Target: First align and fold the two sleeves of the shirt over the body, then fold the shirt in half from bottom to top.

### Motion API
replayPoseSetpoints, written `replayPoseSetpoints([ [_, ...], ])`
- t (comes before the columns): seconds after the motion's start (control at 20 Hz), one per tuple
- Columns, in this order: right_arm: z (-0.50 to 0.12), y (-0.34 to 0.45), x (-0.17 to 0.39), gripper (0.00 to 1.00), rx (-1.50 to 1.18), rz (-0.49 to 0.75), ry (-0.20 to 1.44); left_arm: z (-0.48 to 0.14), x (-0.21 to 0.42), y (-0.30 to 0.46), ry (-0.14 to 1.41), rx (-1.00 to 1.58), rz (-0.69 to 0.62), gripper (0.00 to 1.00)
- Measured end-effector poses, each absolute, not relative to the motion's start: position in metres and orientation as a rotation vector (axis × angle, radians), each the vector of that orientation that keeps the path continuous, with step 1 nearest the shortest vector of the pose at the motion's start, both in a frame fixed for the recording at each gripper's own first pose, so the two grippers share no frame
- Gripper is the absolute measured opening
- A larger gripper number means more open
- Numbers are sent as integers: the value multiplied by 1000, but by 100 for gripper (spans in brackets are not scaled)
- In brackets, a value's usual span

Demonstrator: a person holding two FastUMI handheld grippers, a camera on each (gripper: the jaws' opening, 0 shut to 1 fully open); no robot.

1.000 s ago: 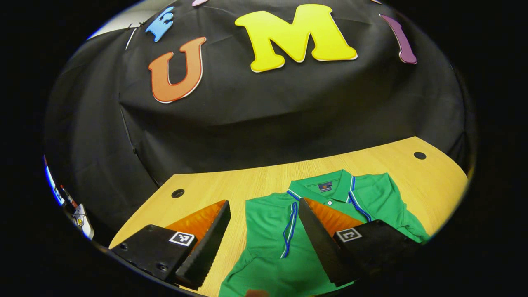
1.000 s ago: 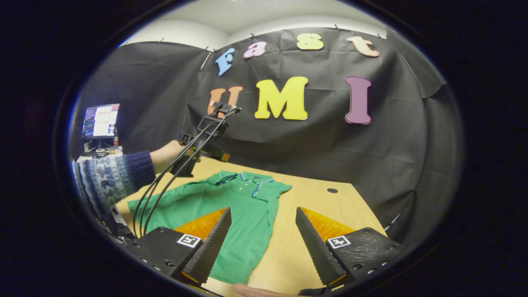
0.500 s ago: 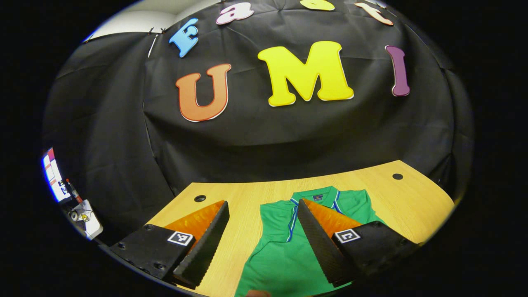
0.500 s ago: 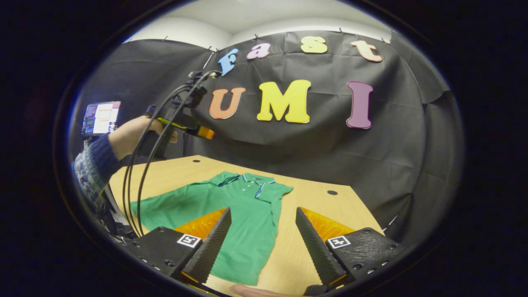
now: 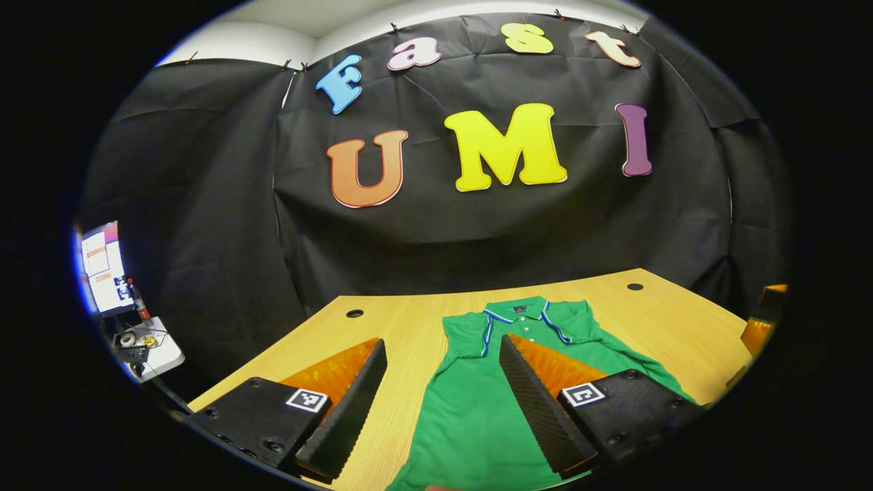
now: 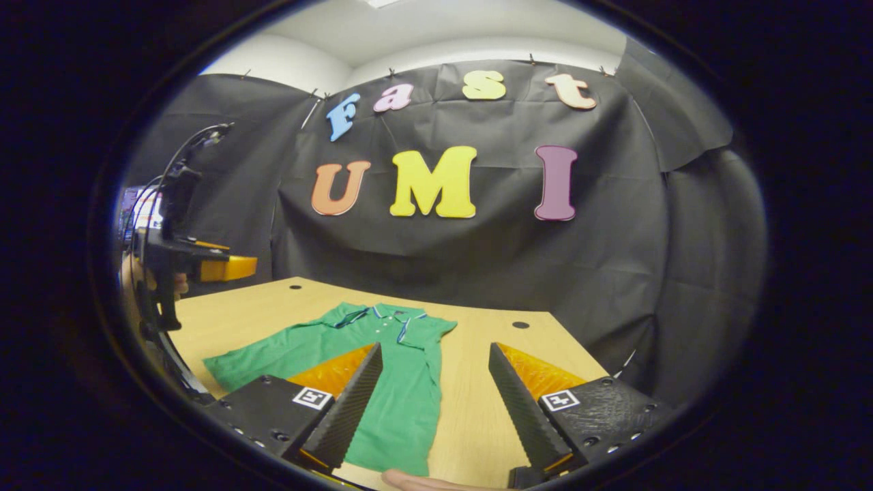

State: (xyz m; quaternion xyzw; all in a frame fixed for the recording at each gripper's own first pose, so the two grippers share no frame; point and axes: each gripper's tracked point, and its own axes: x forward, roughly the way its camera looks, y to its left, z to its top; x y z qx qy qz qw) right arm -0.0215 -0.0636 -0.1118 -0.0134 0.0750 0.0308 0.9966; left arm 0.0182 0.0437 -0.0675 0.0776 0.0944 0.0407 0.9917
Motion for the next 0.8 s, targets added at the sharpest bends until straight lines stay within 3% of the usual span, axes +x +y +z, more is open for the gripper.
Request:
replayPoseSetpoints([
  [0.45,-110,-61,-31,96,-33,7,133,-91,-31,61,159,102,73,100],
  [0.8,-115,-72,-38,95,-15,-14,118,-140,-37,68,236,78,52,100],
])
